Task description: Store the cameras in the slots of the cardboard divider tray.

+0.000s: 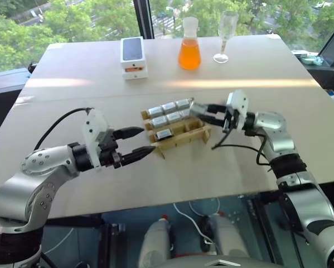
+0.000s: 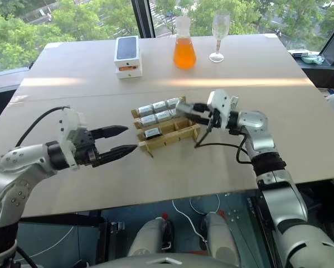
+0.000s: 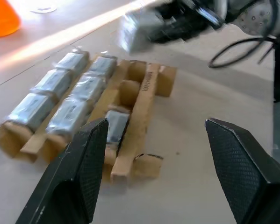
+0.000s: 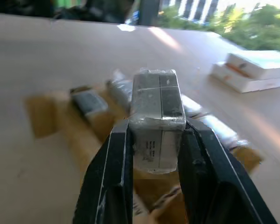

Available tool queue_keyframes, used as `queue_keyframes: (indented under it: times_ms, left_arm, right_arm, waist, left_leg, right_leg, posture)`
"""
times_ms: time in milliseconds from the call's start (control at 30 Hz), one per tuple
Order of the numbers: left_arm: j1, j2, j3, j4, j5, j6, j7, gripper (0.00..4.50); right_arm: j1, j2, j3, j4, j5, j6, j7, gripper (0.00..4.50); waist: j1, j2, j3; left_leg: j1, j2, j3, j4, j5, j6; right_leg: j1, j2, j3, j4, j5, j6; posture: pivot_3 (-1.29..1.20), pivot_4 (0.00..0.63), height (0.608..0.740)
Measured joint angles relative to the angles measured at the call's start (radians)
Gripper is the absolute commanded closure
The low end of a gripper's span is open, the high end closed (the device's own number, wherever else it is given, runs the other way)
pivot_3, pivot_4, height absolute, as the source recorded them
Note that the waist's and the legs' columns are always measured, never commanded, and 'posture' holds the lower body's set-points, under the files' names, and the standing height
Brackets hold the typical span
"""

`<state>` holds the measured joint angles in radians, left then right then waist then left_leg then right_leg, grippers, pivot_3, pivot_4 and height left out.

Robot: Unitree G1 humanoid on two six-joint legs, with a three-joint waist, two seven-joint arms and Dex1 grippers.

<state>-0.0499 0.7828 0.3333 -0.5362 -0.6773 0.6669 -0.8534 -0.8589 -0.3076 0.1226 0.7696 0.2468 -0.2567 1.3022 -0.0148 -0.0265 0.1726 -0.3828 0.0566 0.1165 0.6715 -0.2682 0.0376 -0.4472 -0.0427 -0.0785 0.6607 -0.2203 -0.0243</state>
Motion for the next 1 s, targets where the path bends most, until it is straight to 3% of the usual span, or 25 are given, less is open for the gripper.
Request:
queue_keyframes:
  times_ms: [167, 367, 467, 1000]
  left_arm:
    - [0.135, -0.073, 0.063, -0.125, -0.042, -0.008, 0.077, 1.10]
    - [0.291, -0.104, 0.127, -0.215, -0.070, -0.012, 0.130, 1.10]
    - [0.365, -0.131, 0.131, -0.252, -0.070, -0.017, 0.164, 1.10]
    - [0.429, -0.157, 0.131, -0.313, -0.091, -0.044, 0.251, 1.10]
  right_arm:
    - [-0.198, 0.044, -0.001, 0.305, -0.043, -0.128, 0.158, 3.72]
    - [-0.282, 0.096, -0.014, 0.444, -0.079, -0.176, 0.224, 3.72]
    - [-0.314, 0.114, -0.007, 0.483, -0.123, -0.193, 0.241, 3.72]
    - [-0.374, 0.135, -0.005, 0.558, -0.287, -0.242, 0.165, 3.72]
  waist:
    - [-0.007, 0.000, 0.000]
    - [-0.003, 0.000, 0.000]
    - [-0.004, 0.000, 0.000]
    - [-0.004, 0.001, 0.000]
  left_leg:
    - [0.001, 0.000, 0.000, 0.000, 0.000, 0.000]
    - [0.001, 0.000, 0.000, 0.000, 0.000, 0.000]
    - [0.001, -0.001, -0.001, 0.000, 0.000, 0.000]
    - [0.001, -0.001, -0.002, 0.000, 0.000, 0.000]
  right_leg:
    - [0.000, -0.002, 0.000, 0.001, 0.000, 0.000]
    - [0.000, -0.004, -0.002, 0.001, 0.000, -0.001]
    - [0.000, -0.004, -0.002, 0.001, 0.000, -0.001]
    - [0.001, -0.005, -0.003, 0.001, 0.000, -0.002]
  posture:
    - [0.00, 0.150, 0.740]
    - [0.00, 0.150, 0.740]
    - [0.00, 0.150, 0.740]
    - [0.00, 0.150, 0.740]
